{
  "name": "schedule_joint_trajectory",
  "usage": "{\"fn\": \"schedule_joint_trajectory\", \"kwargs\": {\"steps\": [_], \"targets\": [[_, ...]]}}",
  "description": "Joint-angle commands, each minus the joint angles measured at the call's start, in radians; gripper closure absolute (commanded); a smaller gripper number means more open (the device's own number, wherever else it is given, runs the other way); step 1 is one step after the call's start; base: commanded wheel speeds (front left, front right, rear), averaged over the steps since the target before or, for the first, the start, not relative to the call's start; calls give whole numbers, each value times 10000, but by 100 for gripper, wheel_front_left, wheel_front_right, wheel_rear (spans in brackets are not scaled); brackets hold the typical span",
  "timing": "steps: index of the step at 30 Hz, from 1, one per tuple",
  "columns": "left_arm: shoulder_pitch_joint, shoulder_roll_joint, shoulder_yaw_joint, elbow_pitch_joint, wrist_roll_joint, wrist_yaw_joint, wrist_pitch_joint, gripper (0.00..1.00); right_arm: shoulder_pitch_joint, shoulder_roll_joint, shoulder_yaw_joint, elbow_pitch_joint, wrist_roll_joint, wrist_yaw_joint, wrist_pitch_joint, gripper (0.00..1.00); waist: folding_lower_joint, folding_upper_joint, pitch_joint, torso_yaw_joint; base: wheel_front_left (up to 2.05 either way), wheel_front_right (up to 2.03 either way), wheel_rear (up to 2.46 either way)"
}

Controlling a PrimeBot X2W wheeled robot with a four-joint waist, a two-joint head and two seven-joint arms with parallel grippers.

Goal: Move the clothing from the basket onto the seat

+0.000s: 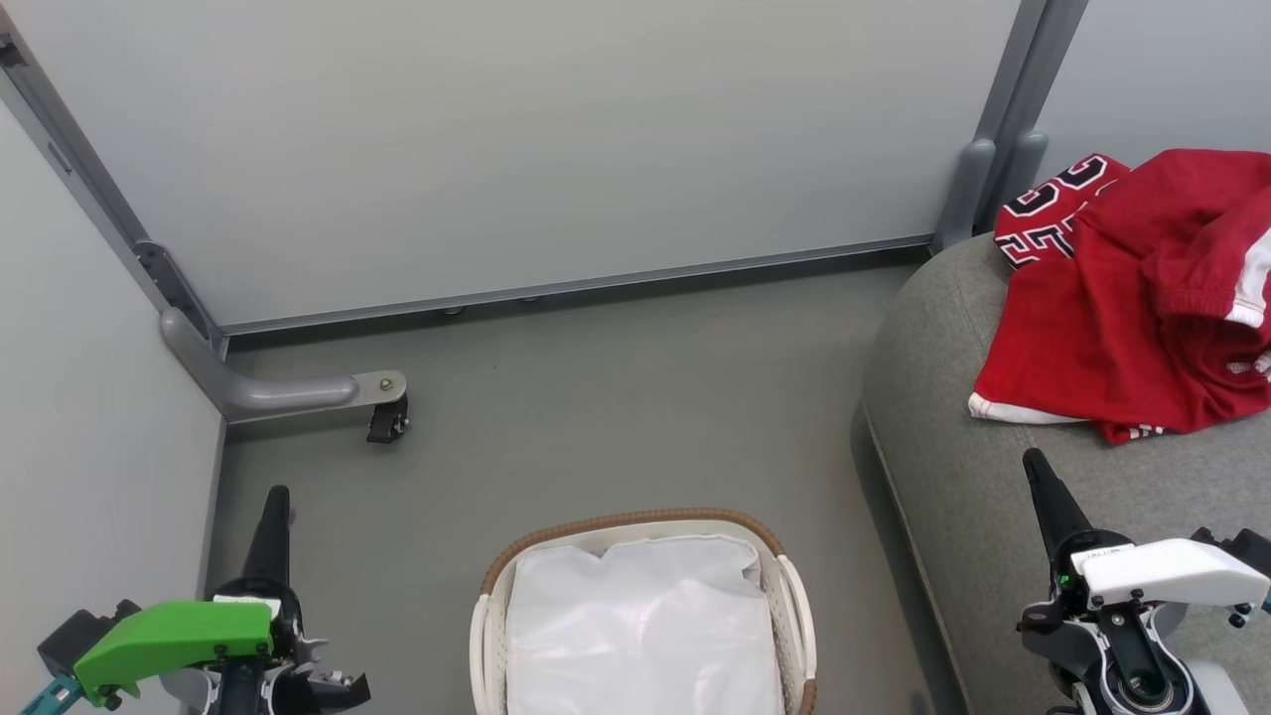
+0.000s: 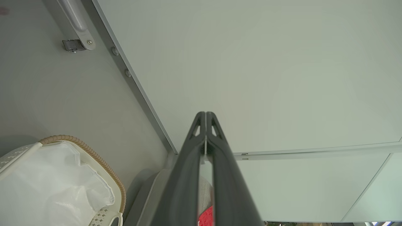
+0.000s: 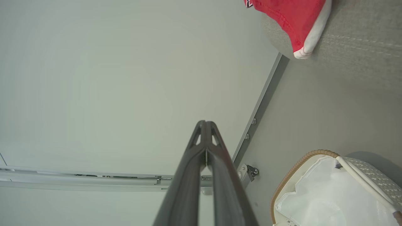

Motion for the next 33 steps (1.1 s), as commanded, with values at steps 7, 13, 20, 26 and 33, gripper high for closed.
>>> {"fn": "schedule_joint_trajectory", "kwargs": {"steps": [7,13,20,26,33], "targets": [[-258,66,119,-125,-673,-74,216,100,98,-64,-111,-163,794,1,215,100,0,0,-14,-10,0,0,0],[-265,68,177,-156,-1062,-87,320,100,112,-66,-158,-210,1237,2,335,100,0,0,-23,-17,0,0,0],[-316,71,234,-189,-1481,-88,450,100,129,-70,-211,-262,1738,1,452,100,0,0,-35,-25,0,0,0],[-341,73,275,-215,-1803,-102,558,100,145,-72,-254,-308,2132,2,548,100,0,0,-44,-32,0,0,0],[-315,73,269,-204,-1770,-99,552,100,143,-72,-247,-300,2087,2,537,100,0,0,-44,-32,0,0,0]]}}
